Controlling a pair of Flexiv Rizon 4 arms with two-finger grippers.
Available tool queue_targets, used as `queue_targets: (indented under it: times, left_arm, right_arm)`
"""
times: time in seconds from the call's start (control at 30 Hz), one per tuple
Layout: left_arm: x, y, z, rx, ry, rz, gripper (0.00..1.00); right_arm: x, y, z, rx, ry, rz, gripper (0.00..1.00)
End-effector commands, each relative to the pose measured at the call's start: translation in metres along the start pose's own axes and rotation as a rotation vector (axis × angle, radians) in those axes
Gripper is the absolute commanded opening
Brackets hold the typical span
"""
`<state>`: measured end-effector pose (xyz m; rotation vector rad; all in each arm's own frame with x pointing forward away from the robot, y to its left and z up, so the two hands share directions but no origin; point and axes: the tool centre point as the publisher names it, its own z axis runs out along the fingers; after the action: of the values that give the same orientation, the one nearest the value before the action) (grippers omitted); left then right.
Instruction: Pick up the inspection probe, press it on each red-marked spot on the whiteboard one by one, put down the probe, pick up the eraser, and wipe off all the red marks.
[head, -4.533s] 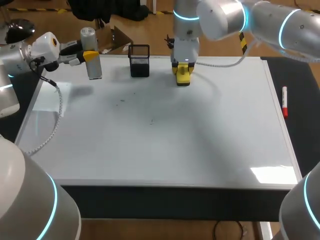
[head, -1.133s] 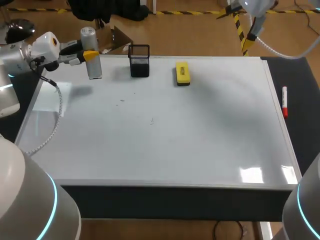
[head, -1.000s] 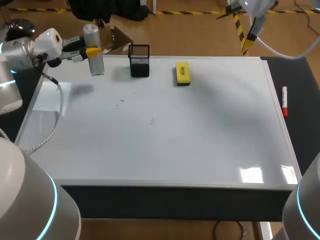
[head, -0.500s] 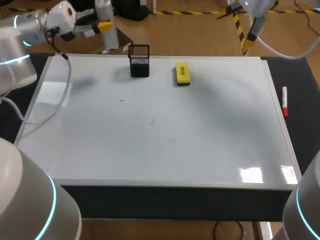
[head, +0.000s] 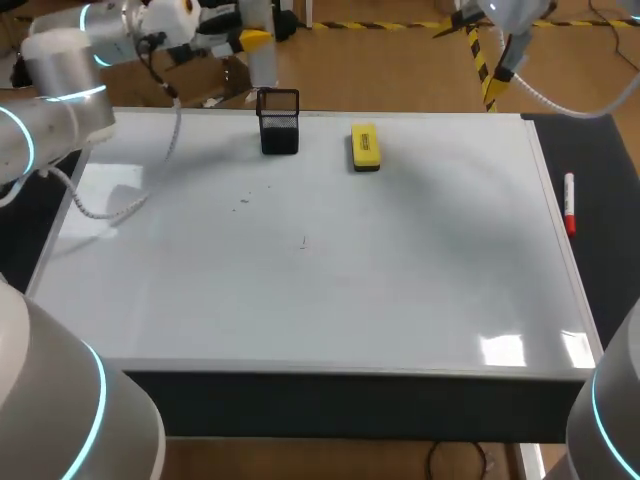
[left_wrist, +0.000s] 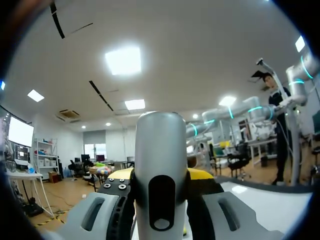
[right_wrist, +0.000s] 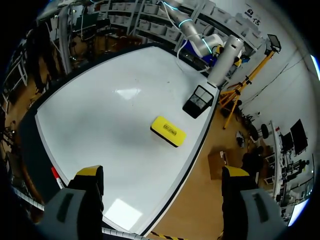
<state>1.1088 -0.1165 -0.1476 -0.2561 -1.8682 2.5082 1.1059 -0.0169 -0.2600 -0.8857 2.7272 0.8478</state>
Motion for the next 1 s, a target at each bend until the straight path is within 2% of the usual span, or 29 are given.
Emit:
queue_targets:
  times: [0.03,0.1,0.33,0.63,1.0]
  left_arm:
    - [-0.011,0.015,0.011,0.014,0.13,-0.015,0.0]
    - [-0.011,0.021,0.015,-0.011,0.124,-0.019,0.0]
    - [-0.01,0.039,0.016,0.0,0.111,-0.039,0.0]
    - [-0.006,0.057,0.006,-0.031,0.074,-0.052,0.0]
    - [-0.006,0.082,-0.003,-0.021,0.052,-0.064,0.0]
  right_arm:
    - [0.0,0.0,-0.001,0.003,0.004,-0.001,1.0]
    - [0.0,0.0,-0.001,0.003,0.004,-0.001,1.0]
    - [0.0,0.0,-0.001,0.003,0.004,-0.001,1.0]
    - [0.0,0.0,-0.001,0.003,0.004,-0.001,1.0]
    - [0.0,0.0,-0.001,0.003,0.004,-0.001,1.0]
